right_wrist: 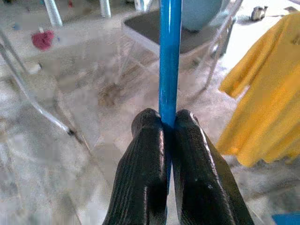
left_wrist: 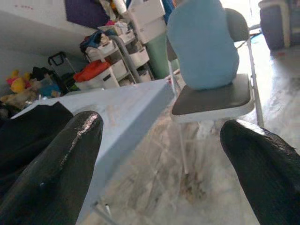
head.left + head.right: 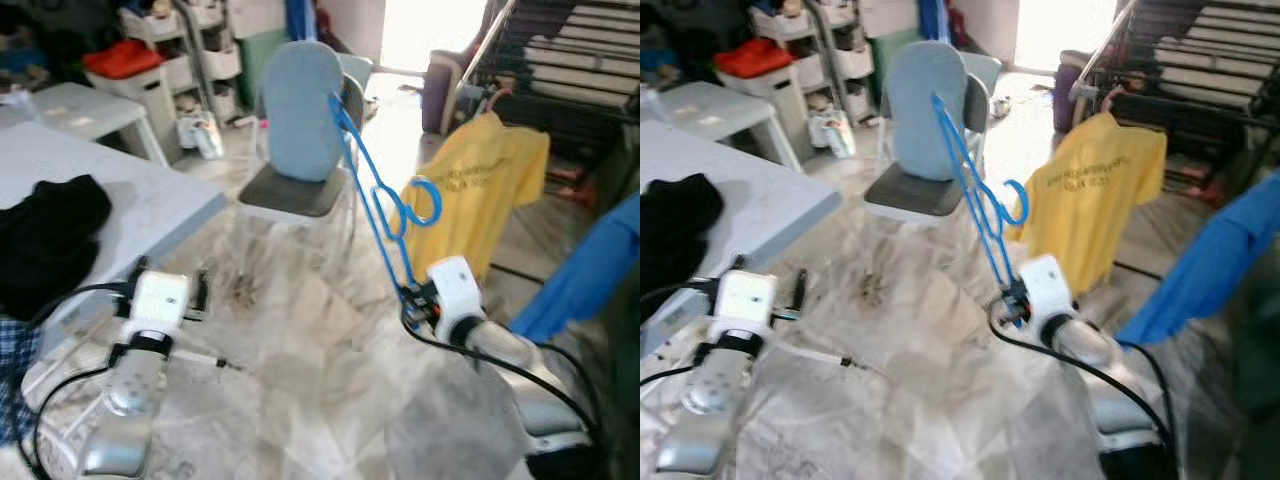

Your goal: Hang hanger

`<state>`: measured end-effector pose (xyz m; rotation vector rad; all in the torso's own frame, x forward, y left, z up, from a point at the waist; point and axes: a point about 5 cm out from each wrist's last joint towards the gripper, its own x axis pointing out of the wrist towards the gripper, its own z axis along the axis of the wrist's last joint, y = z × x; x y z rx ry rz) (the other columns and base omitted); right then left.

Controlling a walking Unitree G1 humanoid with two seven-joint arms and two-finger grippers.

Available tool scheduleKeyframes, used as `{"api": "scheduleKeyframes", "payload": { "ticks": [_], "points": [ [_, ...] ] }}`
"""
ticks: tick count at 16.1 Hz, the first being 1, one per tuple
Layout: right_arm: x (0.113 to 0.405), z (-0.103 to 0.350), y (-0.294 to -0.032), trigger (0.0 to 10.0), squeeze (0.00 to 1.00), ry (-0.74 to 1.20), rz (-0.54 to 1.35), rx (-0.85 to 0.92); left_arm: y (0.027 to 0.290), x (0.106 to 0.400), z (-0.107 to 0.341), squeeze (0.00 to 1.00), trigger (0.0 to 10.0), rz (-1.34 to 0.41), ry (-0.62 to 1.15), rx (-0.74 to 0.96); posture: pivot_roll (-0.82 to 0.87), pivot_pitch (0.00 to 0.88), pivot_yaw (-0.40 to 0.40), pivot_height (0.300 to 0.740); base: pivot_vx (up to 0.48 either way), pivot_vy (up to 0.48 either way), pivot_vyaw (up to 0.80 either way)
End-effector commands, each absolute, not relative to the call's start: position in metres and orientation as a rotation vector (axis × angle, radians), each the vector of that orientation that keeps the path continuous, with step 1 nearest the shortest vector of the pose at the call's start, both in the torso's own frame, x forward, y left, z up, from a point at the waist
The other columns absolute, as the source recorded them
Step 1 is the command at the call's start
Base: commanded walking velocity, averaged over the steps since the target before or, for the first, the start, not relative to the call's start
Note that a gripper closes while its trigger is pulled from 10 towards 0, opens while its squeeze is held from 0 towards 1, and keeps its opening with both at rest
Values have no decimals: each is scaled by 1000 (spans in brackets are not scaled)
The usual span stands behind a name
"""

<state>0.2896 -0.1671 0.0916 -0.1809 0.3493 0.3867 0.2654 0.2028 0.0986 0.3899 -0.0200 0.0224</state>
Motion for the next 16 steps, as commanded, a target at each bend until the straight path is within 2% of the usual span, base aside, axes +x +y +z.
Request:
{"api": "scheduleKeyframes", "payload": {
  "ticks": [1,5,9,11,15,16],
  "points": [
    [294,97,-162,10000,0,322,408,-183,207,266,102,0,10000,29,-30,412,-33,0,-6,740,0,0,0],
    [299,98,-170,10000,0,317,340,-192,203,266,99,0,10000,24,-25,402,-38,0,-7,740,0,0,0],
    [303,90,-208,10000,0,396,-72,-19,195,265,97,0,10000,-56,-6,223,-43,0,-1,740,0,0,0],
    [299,84,-211,10000,0,428,-116,-18,197,268,100,0,10000,-60,-12,222,-47,0,5,740,307,0,-703],
    [300,83,-209,10000,0,452,-148,-18,195,272,101,0,10000,-92,-10,208,-53,0,9,740,366,0,0],
    [300,81,-208,10000,0,469,-155,-10,193,272,101,0,10000,-103,-9,204,-55,0,9,740,409,0,-800]
  ]
}}
